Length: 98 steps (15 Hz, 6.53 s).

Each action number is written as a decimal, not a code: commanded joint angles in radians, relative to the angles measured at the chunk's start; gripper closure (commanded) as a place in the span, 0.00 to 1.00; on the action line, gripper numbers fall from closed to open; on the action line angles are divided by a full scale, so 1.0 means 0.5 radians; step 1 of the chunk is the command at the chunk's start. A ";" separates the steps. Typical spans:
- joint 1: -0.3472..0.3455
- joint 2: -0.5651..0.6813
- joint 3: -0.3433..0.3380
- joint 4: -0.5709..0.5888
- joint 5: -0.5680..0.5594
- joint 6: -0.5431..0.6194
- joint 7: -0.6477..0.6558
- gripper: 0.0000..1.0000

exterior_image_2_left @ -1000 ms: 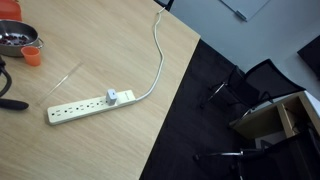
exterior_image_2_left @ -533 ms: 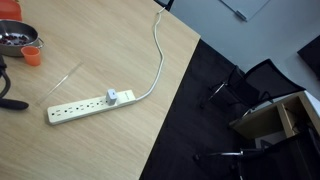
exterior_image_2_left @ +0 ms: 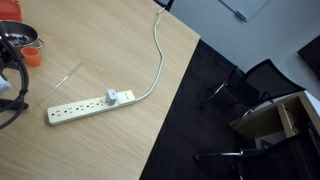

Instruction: Pick up the peeler from the table and put it in the utensil holder. Pick up the butter knife from the utensil holder and put it on the table.

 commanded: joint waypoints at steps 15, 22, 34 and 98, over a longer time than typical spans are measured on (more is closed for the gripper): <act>0.489 0.243 -0.439 0.000 -0.190 -0.030 0.455 0.00; 0.867 0.272 -0.926 0.116 -0.983 -0.679 1.099 0.00; 0.538 0.227 -0.655 0.240 -1.395 -0.810 1.389 0.87; -0.042 -0.197 -0.371 0.117 1.061 -3.133 -1.068 0.76</act>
